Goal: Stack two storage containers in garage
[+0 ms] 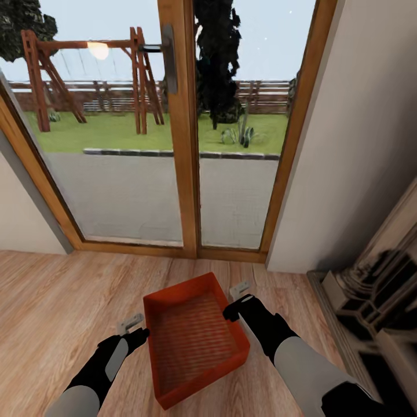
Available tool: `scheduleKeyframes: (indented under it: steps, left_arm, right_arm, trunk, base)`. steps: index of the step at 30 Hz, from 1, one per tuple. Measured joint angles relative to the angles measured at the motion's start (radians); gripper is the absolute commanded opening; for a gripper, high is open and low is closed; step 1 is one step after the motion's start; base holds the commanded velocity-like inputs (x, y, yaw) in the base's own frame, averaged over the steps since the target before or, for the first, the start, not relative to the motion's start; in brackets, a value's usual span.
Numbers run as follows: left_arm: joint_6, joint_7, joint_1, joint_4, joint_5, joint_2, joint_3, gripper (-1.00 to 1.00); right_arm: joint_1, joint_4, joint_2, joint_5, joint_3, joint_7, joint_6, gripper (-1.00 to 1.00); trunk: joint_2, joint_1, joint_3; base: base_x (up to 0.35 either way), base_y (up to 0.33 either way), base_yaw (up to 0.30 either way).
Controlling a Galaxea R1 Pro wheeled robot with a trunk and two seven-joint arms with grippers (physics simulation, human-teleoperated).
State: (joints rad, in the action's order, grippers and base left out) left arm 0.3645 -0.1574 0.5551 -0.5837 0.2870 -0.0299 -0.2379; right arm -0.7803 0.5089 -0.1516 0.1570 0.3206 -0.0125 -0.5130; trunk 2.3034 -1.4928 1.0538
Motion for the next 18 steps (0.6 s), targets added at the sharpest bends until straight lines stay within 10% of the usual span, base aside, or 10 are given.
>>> scheduleKeyframes:
  steps: [18]
  left_arm:
    - [0.0, 0.0, 0.0, 0.0, 0.0, -0.001, -0.001, 1.0]
  right_arm:
    - [0.0, -0.006, 0.0, 0.0, 0.0, 0.0, 0.013, 1.0]
  trunk:
    - [0.126, -0.069, 0.056]
  base:
    - [0.0, 0.0, 0.0]
